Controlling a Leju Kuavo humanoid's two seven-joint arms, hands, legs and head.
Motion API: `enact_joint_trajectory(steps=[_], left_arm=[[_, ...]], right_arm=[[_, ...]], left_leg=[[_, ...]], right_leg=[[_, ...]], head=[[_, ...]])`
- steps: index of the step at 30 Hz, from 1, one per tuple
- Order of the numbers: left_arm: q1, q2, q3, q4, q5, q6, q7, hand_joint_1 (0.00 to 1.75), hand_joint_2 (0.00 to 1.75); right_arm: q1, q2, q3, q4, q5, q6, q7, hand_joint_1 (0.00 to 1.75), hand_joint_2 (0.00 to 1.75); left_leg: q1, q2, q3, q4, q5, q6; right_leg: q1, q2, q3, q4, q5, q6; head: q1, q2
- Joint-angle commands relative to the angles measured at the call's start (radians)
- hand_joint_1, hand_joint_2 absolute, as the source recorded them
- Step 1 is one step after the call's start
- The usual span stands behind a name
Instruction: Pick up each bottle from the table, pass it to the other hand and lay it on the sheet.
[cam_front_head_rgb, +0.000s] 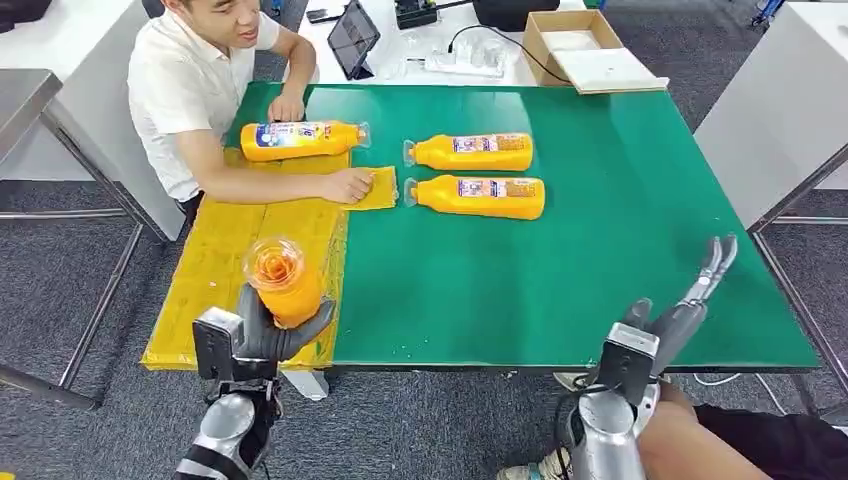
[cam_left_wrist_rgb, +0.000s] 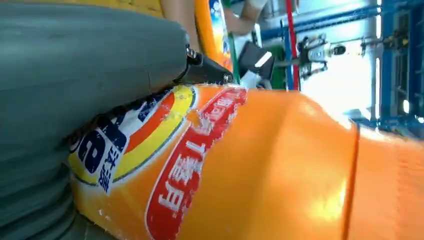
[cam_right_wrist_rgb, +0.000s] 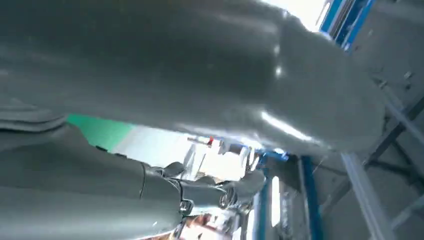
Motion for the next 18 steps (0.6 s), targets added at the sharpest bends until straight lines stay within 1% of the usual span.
enact_joint_trajectory(steps=[1, 2, 4, 5, 6, 7, 8, 9, 11, 13, 16, 18], left_arm=[[-0.24, 0.049, -0.097, 0.34, -0.535, 0.233, 0.157, 1.75, 1.75], [-0.281, 0.045, -0.135, 0.403, -0.662, 0.239, 0.21, 1.75, 1.75], [-0.324, 0.025, -0.171, 0.468, -0.794, 0.252, 0.267, 1.75, 1.75], [-0.352, 0.021, -0.209, 0.509, -0.885, 0.234, 0.311, 1.75, 1.75], [-0.369, 0.01, -0.219, 0.533, -0.913, 0.182, 0.332, 1.75, 1.75], [-0.393, 0.013, -0.248, 0.567, -1.002, 0.156, 0.391, 1.75, 1.75], [-0.403, 0.012, -0.262, 0.585, -1.046, 0.154, 0.426, 1.75, 1.75], [-0.403, 0.012, -0.262, 0.585, -1.046, 0.154, 0.426, 1.75, 1.75], [-0.41, -0.004, -0.246, 0.64, -1.044, 0.099, 0.438, 1.75, 1.75], [-0.412, -0.01, -0.236, 0.667, -1.044, 0.095, 0.438, 1.75, 1.75], [-0.426, -0.025, -0.204, 0.73, -1.037, 0.08, 0.44, 1.75, 1.75], [-0.434, -0.027, -0.199, 0.744, -1.04, 0.078, 0.451, 1.75, 1.75]], right_arm=[[-0.028, 0.03, 0.019, 0.092, -0.003, -0.063, -0.032, 0.0, 0.0], [-0.032, 0.028, 0.04, 0.102, 0.001, -0.063, -0.032, 0.0, 0.0], [-0.037, 0.029, 0.061, 0.113, 0.013, -0.063, -0.032, 0.0, 0.0], [-0.036, 0.025, 0.082, 0.113, 0.007, -0.063, -0.032, 0.0, 0.0], [-0.035, 0.018, 0.101, 0.122, 0.005, -0.063, -0.032, 0.0, 0.0], [-0.037, 0.005, 0.126, 0.144, -0.01, -0.063, -0.032, 0.0, 0.0], [-0.038, 0.002, 0.131, 0.153, -0.015, -0.063, -0.032, 0.0, 0.0], [-0.038, 0.002, 0.131, 0.153, -0.015, -0.063, -0.032, 0.0, 0.0], [-0.034, -0.013, 0.151, 0.175, -0.036, -0.063, -0.032, 0.0, 0.0], [-0.035, -0.023, 0.163, 0.189, -0.047, -0.063, -0.032, 0.0, 0.0], [-0.042, -0.033, 0.184, 0.228, -0.062, -0.044, -0.032, 0.0, 0.0], [-0.043, -0.032, 0.186, 0.233, -0.066, -0.036, -0.032, 0.0, 0.0]], left_leg=[[0.002, 0.0, 0.006, -0.002, -0.001, -0.003], [0.002, -0.001, 0.006, -0.002, 0.0, -0.003], [0.002, -0.002, 0.005, -0.001, 0.001, -0.002], [0.001, -0.002, 0.004, -0.001, 0.001, -0.002], [0.001, -0.002, 0.003, -0.001, 0.002, -0.001], [0.002, -0.003, 0.004, -0.001, 0.001, -0.002], [0.002, -0.001, 0.004, -0.001, 0.001, -0.001], [0.001, -0.001, 0.002, -0.001, 0.002, 0.0], [0.002, 0.001, 0.007, -0.002, 0.0, -0.002], [0.001, 0.001, 0.005, -0.001, 0.0, -0.001], [0.002, 0.002, 0.008, -0.002, -0.001, -0.002], [0.001, 0.001, 0.003, -0.001, 0.001, -0.001]], right_leg=[[0.002, -0.002, 0.006, -0.001, -0.001, -0.003], [0.002, -0.003, 0.006, -0.001, -0.001, -0.003], [0.002, -0.004, 0.006, -0.001, -0.001, -0.003], [0.001, -0.004, 0.004, -0.001, 0.0, -0.002], [0.001, -0.003, 0.004, -0.001, 0.0, -0.001], [0.002, -0.004, 0.006, -0.001, -0.001, -0.002], [0.001, -0.001, 0.004, -0.001, 0.0, -0.001], [0.001, -0.001, 0.003, -0.001, 0.001, -0.001], [0.002, -0.001, 0.008, -0.002, -0.001, -0.002], [0.001, 0.0, 0.006, -0.001, 0.0, -0.001], [0.002, 0.0, 0.009, -0.002, -0.001, -0.002], [0.001, 0.0, 0.004, -0.001, 0.0, -0.001]], head=[[0.0, 0.0], [0.0, 0.0], [0.0, 0.0], [0.0, 0.0], [0.0, 0.0], [0.0, 0.0], [0.0, 0.0], [0.0, 0.0], [0.0, 0.0], [0.0, 0.0], [0.0, 0.0], [0.0, 0.0]])
